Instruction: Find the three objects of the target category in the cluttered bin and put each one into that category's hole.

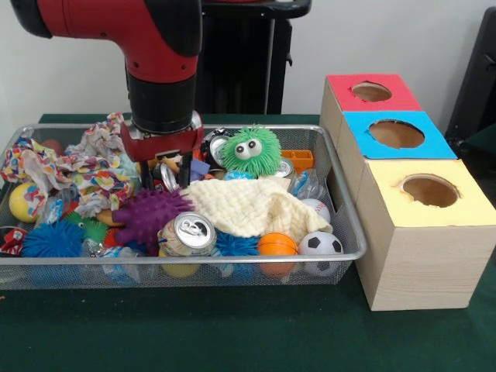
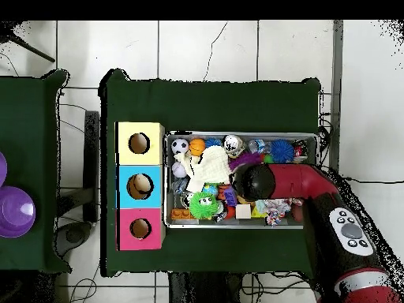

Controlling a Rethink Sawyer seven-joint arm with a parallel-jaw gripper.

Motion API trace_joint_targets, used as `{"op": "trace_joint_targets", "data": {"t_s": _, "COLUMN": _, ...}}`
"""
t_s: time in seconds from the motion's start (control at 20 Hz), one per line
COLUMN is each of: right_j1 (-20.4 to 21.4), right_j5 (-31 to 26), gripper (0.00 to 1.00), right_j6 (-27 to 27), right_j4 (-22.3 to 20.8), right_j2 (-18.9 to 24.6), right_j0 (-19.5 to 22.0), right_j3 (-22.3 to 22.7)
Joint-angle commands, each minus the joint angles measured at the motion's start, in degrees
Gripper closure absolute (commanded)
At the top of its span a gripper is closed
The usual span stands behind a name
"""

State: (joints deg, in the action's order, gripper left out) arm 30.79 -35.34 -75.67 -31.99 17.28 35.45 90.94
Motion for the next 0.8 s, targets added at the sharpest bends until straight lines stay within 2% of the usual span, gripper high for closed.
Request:
{"op": "trace_joint_targets", "data": {"t_s": 0.05, "right_j1": -2.5, "right_j5": -8.2, "gripper": 0.0, "right_j6": 6.1, "right_j4": 0.7, "right_j2": 5.2, "right_j0": -1.4, "right_j3": -4.9}}
{"op": "trace_joint_targets", "data": {"t_s": 0.35, "right_j1": -1.7, "right_j5": -8.8, "gripper": 0.0, "right_j6": 6.0, "right_j4": 0.6, "right_j2": 5.5, "right_j0": -1.3, "right_j3": -4.5}}
{"op": "trace_joint_targets", "data": {"t_s": 0.8, "right_j1": -1.4, "right_j5": -11.9, "gripper": 0.0, "right_j6": 9.0, "right_j4": 0.4, "right_j2": 7.0, "right_j0": -1.3, "right_j3": -5.7}}
